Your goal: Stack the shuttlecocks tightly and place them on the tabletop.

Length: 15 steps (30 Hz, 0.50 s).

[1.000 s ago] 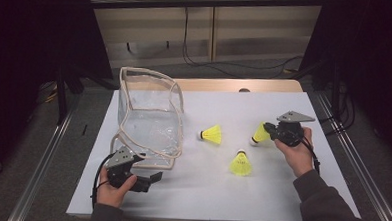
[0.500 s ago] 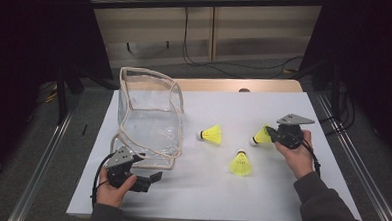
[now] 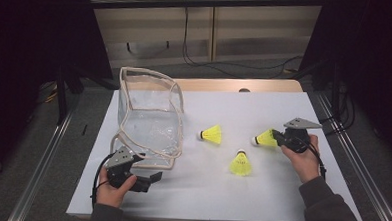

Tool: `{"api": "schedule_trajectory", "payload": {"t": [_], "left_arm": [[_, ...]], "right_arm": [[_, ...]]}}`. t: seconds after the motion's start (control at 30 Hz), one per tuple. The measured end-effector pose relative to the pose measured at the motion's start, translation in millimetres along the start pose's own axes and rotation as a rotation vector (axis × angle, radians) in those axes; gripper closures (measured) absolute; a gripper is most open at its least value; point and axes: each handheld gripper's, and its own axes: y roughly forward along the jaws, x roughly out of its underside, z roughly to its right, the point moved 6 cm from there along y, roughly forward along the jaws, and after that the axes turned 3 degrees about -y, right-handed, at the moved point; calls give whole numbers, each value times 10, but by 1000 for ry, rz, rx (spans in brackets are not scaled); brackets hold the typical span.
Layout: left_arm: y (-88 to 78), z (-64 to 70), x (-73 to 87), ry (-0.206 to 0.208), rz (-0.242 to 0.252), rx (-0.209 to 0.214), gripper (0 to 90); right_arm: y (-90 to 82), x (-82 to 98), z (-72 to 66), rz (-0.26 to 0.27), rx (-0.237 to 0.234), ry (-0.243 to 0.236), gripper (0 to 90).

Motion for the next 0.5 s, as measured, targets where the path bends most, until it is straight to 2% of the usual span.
{"api": "schedule_trajectory", "payload": {"t": [0.17,0.5], "left_arm": [[2,3,0,2,-1,1,46],[3,3,-1,3,-1,1,46]], "right_arm": [[-31,59,40,2,1,16,900],[-50,115,48,-2,-2,18,900]]}}
